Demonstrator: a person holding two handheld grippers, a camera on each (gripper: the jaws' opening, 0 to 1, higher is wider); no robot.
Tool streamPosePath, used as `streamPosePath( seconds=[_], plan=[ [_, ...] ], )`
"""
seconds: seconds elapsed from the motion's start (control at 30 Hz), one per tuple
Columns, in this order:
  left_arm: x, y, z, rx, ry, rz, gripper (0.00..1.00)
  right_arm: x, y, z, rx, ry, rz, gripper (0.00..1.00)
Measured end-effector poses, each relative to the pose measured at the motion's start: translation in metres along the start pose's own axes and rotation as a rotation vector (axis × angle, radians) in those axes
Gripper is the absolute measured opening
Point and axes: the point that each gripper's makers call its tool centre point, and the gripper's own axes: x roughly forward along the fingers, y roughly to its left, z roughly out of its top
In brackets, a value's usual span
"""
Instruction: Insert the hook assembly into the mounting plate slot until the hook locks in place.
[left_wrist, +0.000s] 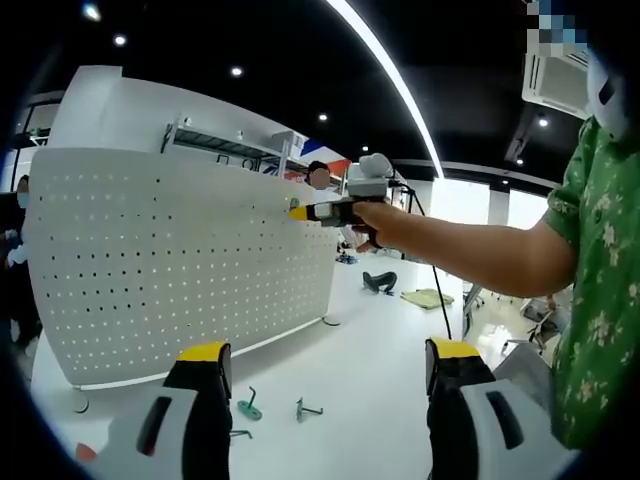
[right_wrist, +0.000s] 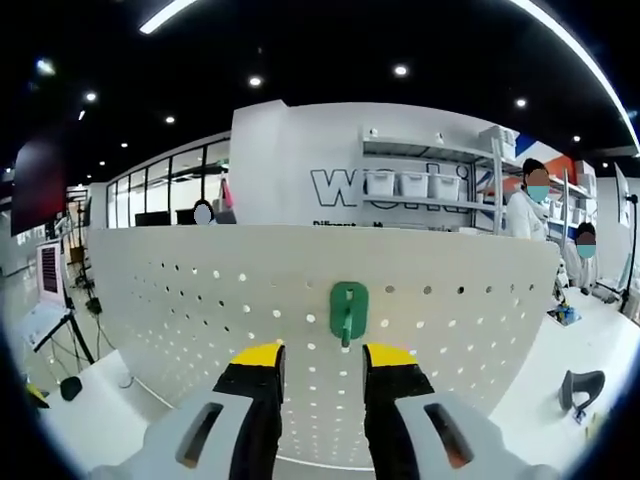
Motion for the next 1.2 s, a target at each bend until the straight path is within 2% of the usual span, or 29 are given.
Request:
streamPosePath(
  seconds=[0.33,0.77,1.0,1.2],
  plan=[
    [0.0,-0.003,0.0,0.004,0.003,-0.004,0.82,-0.013,0.013,-0.023,0.023,0.016,0.026,0.34],
    [0.001,-0.006,0.0,0.002,0.005,-0.01,0.82,-0.026,0.035,-0.063,0.045,0.063,0.103,0.4],
    [0.001,-0.007,-0.001,0.002,0.01,-0.014,0.82,-0.036,0.04,-0.075,0.05,0.076,0.134,0.46],
    [0.002,-0.01,-0.001,0.006,0.012,-0.02,0.82,-0.046,0.046,-0.082,0.048,0.079,0.153,0.47]
  ],
)
